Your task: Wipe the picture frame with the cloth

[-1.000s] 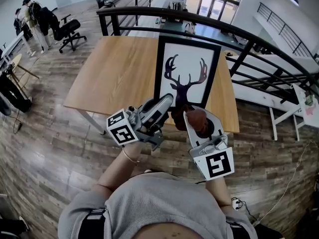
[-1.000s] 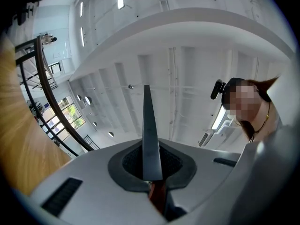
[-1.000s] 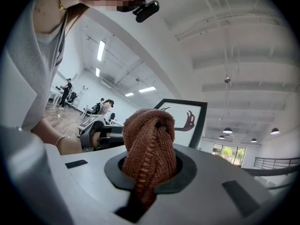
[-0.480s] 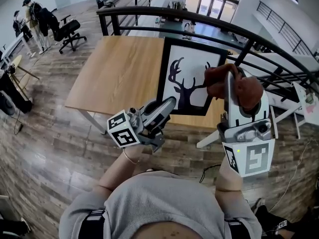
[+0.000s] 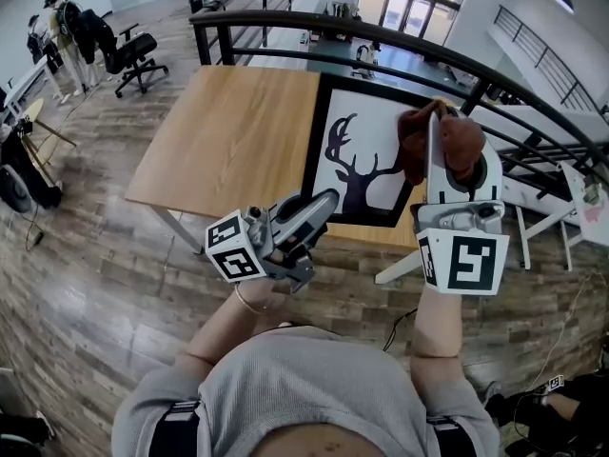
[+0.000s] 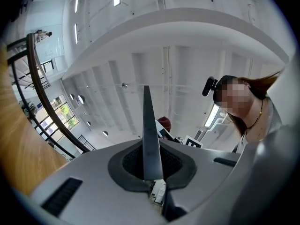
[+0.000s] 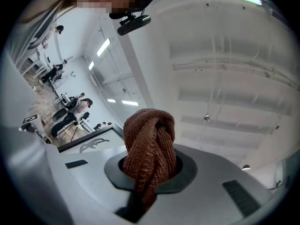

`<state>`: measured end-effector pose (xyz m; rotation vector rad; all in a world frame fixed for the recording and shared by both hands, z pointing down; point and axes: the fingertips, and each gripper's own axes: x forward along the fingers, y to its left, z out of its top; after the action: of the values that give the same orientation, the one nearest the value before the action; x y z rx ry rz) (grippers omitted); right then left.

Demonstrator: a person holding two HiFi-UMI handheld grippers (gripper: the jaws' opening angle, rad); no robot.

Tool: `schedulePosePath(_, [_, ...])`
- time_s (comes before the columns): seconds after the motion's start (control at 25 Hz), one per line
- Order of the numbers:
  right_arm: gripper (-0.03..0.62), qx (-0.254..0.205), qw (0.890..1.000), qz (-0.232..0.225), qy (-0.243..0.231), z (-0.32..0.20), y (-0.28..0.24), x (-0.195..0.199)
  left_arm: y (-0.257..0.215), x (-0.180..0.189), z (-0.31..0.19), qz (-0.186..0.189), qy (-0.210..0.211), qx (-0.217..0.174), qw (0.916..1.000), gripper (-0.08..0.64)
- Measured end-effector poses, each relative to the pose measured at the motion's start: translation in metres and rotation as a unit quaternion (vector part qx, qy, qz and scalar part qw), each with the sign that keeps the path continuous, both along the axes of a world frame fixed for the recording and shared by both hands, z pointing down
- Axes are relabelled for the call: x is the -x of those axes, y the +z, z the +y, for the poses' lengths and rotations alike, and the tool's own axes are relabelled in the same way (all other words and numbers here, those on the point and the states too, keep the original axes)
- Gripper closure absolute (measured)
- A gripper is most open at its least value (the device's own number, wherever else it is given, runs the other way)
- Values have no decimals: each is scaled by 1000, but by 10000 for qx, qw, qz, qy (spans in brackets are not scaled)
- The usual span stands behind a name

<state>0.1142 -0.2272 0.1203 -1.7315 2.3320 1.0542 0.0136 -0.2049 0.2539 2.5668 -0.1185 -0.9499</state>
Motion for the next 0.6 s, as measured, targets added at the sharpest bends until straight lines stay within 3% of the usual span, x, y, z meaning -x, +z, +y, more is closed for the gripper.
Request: schedulePosePath(0.6, [546, 234, 9997, 73, -75, 6, 28, 1, 3, -1, -2, 183, 53, 7, 9998, 540])
